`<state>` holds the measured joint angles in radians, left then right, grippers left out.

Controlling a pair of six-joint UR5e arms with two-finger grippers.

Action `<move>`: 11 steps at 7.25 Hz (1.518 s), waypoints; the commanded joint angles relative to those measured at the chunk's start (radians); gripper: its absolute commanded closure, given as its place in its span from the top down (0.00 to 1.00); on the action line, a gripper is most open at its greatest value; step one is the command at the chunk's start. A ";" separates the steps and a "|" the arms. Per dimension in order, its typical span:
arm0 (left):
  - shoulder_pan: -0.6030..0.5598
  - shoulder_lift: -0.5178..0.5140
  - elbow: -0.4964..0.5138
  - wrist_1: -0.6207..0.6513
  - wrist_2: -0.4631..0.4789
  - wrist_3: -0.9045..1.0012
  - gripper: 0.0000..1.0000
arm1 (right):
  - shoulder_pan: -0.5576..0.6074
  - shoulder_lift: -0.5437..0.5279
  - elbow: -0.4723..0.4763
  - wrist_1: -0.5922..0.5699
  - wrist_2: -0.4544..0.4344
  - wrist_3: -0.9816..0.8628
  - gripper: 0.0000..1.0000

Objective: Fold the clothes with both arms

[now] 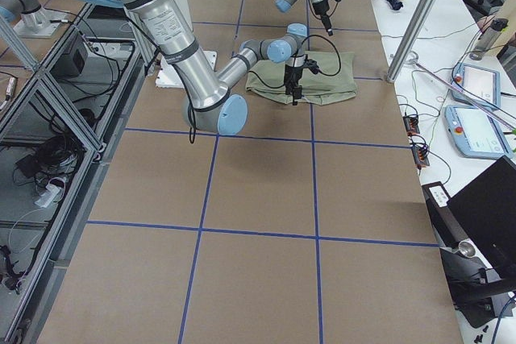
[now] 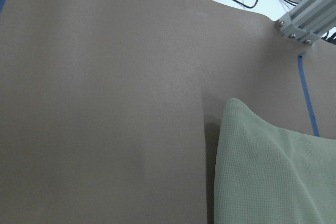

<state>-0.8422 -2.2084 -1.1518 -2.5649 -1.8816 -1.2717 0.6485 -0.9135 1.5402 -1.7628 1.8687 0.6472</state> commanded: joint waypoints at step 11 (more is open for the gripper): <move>0.000 0.013 -0.025 0.005 -0.022 0.000 1.00 | 0.154 0.196 -0.408 0.295 0.019 0.058 1.00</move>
<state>-0.8426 -2.1993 -1.1720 -2.5614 -1.8917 -1.2717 0.7697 -0.7099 1.1159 -1.4430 1.8462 0.7341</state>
